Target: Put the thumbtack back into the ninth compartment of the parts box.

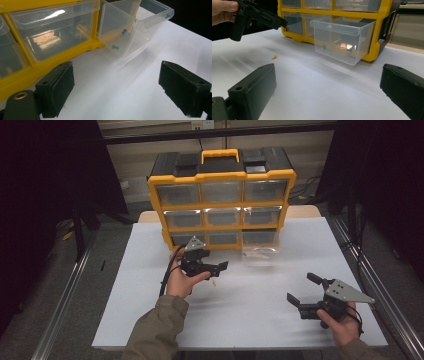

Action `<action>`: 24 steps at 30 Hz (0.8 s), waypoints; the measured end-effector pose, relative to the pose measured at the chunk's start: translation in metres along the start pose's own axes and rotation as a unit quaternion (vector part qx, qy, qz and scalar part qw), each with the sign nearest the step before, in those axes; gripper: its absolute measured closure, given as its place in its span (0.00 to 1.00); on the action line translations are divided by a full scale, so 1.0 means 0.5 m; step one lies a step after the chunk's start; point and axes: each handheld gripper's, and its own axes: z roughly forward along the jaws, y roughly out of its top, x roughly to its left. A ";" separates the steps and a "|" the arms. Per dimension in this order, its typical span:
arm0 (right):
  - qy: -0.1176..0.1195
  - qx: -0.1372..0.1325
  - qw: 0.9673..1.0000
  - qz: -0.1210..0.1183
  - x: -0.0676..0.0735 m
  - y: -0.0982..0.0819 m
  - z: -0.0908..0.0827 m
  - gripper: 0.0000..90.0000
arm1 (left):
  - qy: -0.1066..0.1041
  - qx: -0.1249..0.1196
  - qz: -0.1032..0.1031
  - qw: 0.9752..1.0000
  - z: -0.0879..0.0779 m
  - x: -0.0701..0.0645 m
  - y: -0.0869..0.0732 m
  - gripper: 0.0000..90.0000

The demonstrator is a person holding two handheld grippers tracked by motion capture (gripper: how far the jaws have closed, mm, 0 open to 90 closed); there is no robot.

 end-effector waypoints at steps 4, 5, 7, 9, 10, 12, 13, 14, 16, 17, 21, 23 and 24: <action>0.000 0.000 1.000 -0.001 0.000 0.000 0.000 0.00 | 0.001 0.003 0.001 1.000 -0.003 0.000 -0.009 0.14; 0.000 0.000 1.000 0.000 0.000 0.000 0.000 0.00 | 0.002 0.001 0.001 1.000 -0.004 0.000 -0.010 0.14; 0.000 0.000 1.000 0.000 0.000 0.000 0.000 0.00 | 0.003 0.002 0.000 1.000 -0.007 0.001 -0.013 0.14; 0.000 0.000 1.000 -0.001 0.000 0.000 0.000 0.00 | 0.008 0.004 0.005 1.000 -0.009 0.002 -0.017 0.14; 0.000 0.000 1.000 -0.001 0.000 0.000 0.000 0.00 | 0.009 0.010 0.008 1.000 -0.011 0.003 -0.019 0.14; 0.000 0.000 1.000 -0.001 0.001 0.000 0.000 0.00 | 0.006 0.009 0.001 1.000 -0.013 0.005 -0.023 0.13; 0.000 0.000 1.000 -0.001 0.001 0.000 0.000 0.00 | 0.005 0.006 -0.001 1.000 -0.014 0.006 -0.025 0.13; 0.000 0.000 1.000 0.000 0.001 0.000 0.000 0.00 | 0.005 0.008 0.000 1.000 -0.015 0.007 -0.027 0.13; 0.000 0.000 1.000 -0.001 0.000 0.000 0.000 0.00 | 0.006 0.007 -0.001 1.000 -0.017 0.008 -0.031 0.13; 0.000 0.000 1.000 -0.001 0.001 0.000 0.000 0.00 | 0.007 0.008 0.000 1.000 -0.018 0.008 -0.033 0.13; 0.001 0.001 1.000 -0.002 0.001 0.000 0.000 0.00 | 0.008 0.011 -0.001 1.000 -0.019 0.008 -0.042 0.14; 0.000 0.001 1.000 -0.001 0.000 0.000 0.000 0.00 | 0.010 0.015 0.001 1.000 -0.020 0.009 -0.046 0.14; 0.000 0.000 1.000 -0.001 0.001 0.000 0.000 0.00 | 0.010 0.014 0.001 1.000 -0.020 0.009 -0.048 0.14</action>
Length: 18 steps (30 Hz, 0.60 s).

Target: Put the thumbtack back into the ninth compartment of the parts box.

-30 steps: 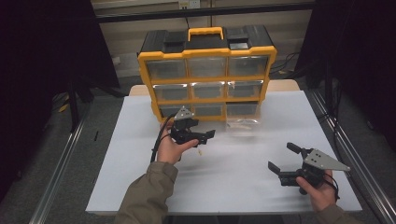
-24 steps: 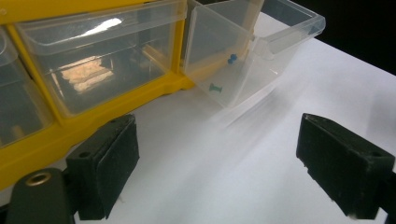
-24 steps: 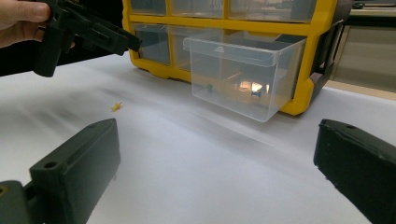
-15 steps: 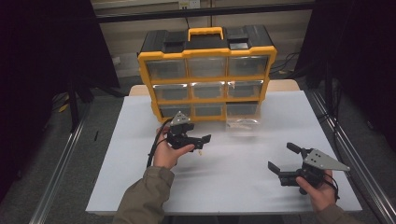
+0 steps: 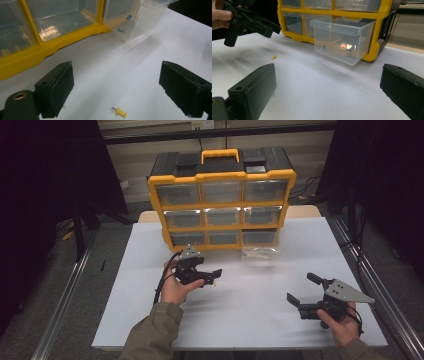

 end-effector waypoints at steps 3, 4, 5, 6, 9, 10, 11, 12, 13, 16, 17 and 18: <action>0.001 0.000 1.000 -0.001 0.000 0.000 0.000 0.00 | 0.006 0.010 0.002 1.000 -0.003 0.000 -0.004 0.15; 0.001 0.000 1.000 0.000 0.000 0.000 0.000 0.00 | 0.002 0.007 0.003 1.000 -0.002 0.001 -0.006 0.16; 0.000 0.000 1.000 0.000 0.000 0.000 0.000 0.00 | 0.003 0.009 0.004 1.000 -0.003 0.001 -0.008 0.16; 0.000 0.000 1.000 0.000 0.000 0.000 0.000 0.00 | 0.005 0.012 0.003 1.000 -0.003 0.000 -0.009 0.17; 0.000 0.000 1.000 0.000 0.001 0.000 0.000 0.00 | 0.003 0.019 0.011 1.000 -0.002 0.001 -0.014 0.20; 0.000 0.000 1.000 0.000 0.001 0.000 0.000 0.00 | 0.007 0.022 0.010 1.000 -0.001 -0.001 -0.016 0.20; 0.000 0.000 1.000 -0.002 0.000 0.000 0.001 0.00 | 0.006 0.024 0.010 1.000 0.000 -0.001 -0.018 0.22; 0.000 -0.001 1.000 -0.004 0.000 0.000 0.001 0.00 | 0.002 0.027 0.009 1.000 0.001 -0.001 -0.020 0.24; 0.000 -0.001 1.000 -0.004 0.000 0.000 0.001 0.00 | 0.000 0.029 0.010 1.000 0.002 -0.001 -0.021 0.24; 0.001 0.000 1.000 -0.001 0.000 0.000 0.001 0.00 | -0.001 0.034 0.003 0.999 0.005 -0.002 -0.025 0.27; 0.001 0.001 1.000 -0.001 0.001 0.000 0.001 0.00 | -0.002 0.035 0.004 0.999 0.006 -0.002 -0.027 0.28; 0.000 0.000 1.000 -0.002 0.000 0.000 0.001 0.00 | -0.001 0.037 0.006 0.999 0.007 -0.001 -0.028 0.30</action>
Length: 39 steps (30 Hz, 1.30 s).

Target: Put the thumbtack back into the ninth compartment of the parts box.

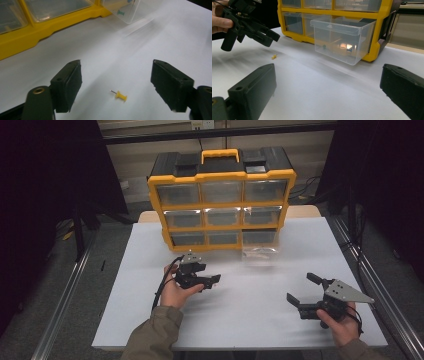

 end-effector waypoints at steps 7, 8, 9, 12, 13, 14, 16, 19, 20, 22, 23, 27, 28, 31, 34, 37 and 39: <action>0.000 -0.001 1.000 0.001 -0.001 0.000 -0.001 0.00 | -0.005 0.017 -0.001 1.000 0.002 -0.004 -0.004 0.42; -0.001 -0.001 1.000 0.000 -0.001 0.000 -0.001 0.00 | -0.004 0.021 0.000 1.000 0.002 -0.004 -0.004 0.44; 0.000 -0.001 1.000 0.001 -0.001 0.001 -0.001 0.00 | -0.005 0.024 -0.001 1.000 0.003 -0.005 -0.005 0.46; 0.000 0.000 1.000 0.001 0.000 0.001 -0.001 0.00 | -0.003 0.031 0.000 1.000 0.005 -0.006 -0.007 0.53; 0.000 0.000 1.000 0.001 0.000 0.001 -0.001 0.00 | -0.007 0.030 0.001 1.000 0.006 -0.006 -0.008 0.54; 0.000 0.000 1.000 0.001 0.000 0.001 -0.001 0.00 | -0.009 0.032 0.002 0.999 0.006 -0.006 -0.008 0.55; -0.001 0.000 1.000 0.001 -0.001 0.000 -0.001 0.00 | -0.009 0.038 0.002 0.999 0.008 -0.006 -0.009 0.59; -0.001 -0.001 1.000 0.001 -0.001 0.001 -0.001 0.00 | -0.010 0.042 0.003 0.999 0.011 -0.005 -0.012 0.64; -0.001 -0.001 1.000 0.001 -0.001 0.001 -0.002 0.00 | -0.009 0.048 0.002 0.999 0.011 -0.005 -0.012 0.65; -0.002 -0.001 1.000 0.001 -0.001 0.001 -0.001 0.00 | -0.009 0.046 0.002 0.999 0.015 -0.006 -0.015 0.68; -0.002 -0.001 1.000 0.000 -0.001 0.001 -0.001 0.00 | -0.010 0.051 0.001 0.999 0.015 -0.006 -0.016 0.69; -0.002 0.000 1.000 0.000 -0.002 0.000 -0.001 0.00 | -0.009 0.063 0.009 0.998 0.019 -0.006 -0.018 0.72; -0.002 0.000 1.000 0.001 -0.002 0.000 -0.001 0.00 | -0.011 0.060 0.006 0.998 0.022 -0.006 -0.020 0.72; -0.002 0.000 1.000 0.000 -0.002 0.000 -0.001 0.00 | -0.009 0.064 0.008 0.998 0.026 -0.005 -0.021 0.74; -0.003 0.000 1.000 0.001 -0.002 0.001 -0.002 0.00 | -0.011 0.068 0.007 0.998 0.029 -0.006 -0.021 0.75; -0.002 0.000 1.000 0.000 -0.002 0.000 -0.001 0.00 | -0.013 0.067 0.007 0.998 0.032 -0.007 -0.021 0.77; -0.001 0.000 1.000 0.000 -0.002 0.000 -0.001 0.00 | -0.010 0.069 0.010 0.998 0.032 -0.008 -0.021 0.79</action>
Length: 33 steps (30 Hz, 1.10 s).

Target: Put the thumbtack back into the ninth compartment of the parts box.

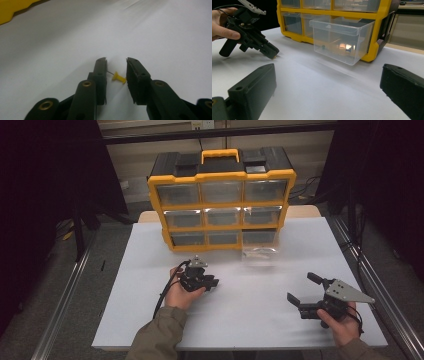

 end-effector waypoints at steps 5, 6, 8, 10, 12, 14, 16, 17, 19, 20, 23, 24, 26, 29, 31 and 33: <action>0.000 0.000 1.000 0.000 0.000 0.000 0.000 0.00 | -0.002 0.000 0.001 1.000 0.000 0.002 0.000 0.85; 0.000 0.000 1.000 0.000 0.000 0.000 0.000 0.00 | -0.001 0.000 0.001 1.000 0.000 0.002 0.000 0.86; 0.000 0.000 1.000 -0.001 0.000 0.000 0.000 0.00 | -0.002 0.000 -0.001 1.000 0.000 0.003 0.000 0.86; 0.000 0.000 1.000 -0.001 0.001 0.000 0.000 0.00 | -0.002 -0.001 -0.002 1.000 0.000 0.004 0.000 0.86; 0.000 0.000 1.000 0.000 0.000 0.000 0.000 0.00 | -0.002 -0.002 0.000 1.000 0.000 0.005 0.000 0.86; 0.000 0.000 1.000 0.000 0.000 0.000 0.000 0.00 | -0.002 -0.007 0.000 1.000 0.002 0.006 0.000 0.86; 0.000 0.000 1.000 -0.001 0.001 0.000 0.000 0.00 | -0.001 -0.010 0.009 1.000 0.004 0.005 0.000 0.86; 0.001 0.001 1.000 -0.001 0.001 0.000 0.001 0.00 | 0.000 -0.012 0.014 1.000 0.005 0.005 0.001 0.85; 0.001 0.000 1.000 0.000 0.001 0.000 0.001 0.00 | 0.001 -0.019 0.008 1.000 0.006 0.004 0.001 0.82; 0.001 0.000 1.000 0.000 0.001 0.000 0.001 0.00 | 0.003 -0.019 0.007 1.000 0.005 0.005 0.002 0.81; 0.000 0.000 1.000 0.000 0.001 0.000 0.000 0.00 | 0.005 -0.016 0.000 1.000 0.000 0.005 0.001 0.81; 0.000 0.000 1.000 0.000 0.001 0.000 0.000 0.00 | 0.007 -0.014 0.002 1.000 -0.001 0.006 0.002 0.81; 0.000 0.001 1.000 -0.001 0.001 -0.001 0.001 0.00 | 0.003 -0.014 -0.002 1.000 -0.003 0.005 0.001 0.80; 0.001 0.001 1.000 -0.002 0.001 -0.001 0.001 0.00 | 0.006 -0.010 0.001 1.000 -0.004 0.005 0.000 0.81; 0.001 0.000 1.000 -0.002 0.001 0.000 0.001 0.00 | 0.007 -0.005 0.000 1.000 -0.005 0.004 -0.001 0.82; 0.003 -0.003 1.000 -0.004 0.002 0.000 0.002 0.00 | 0.006 -0.008 -0.002 1.000 -0.004 0.005 -0.003 0.83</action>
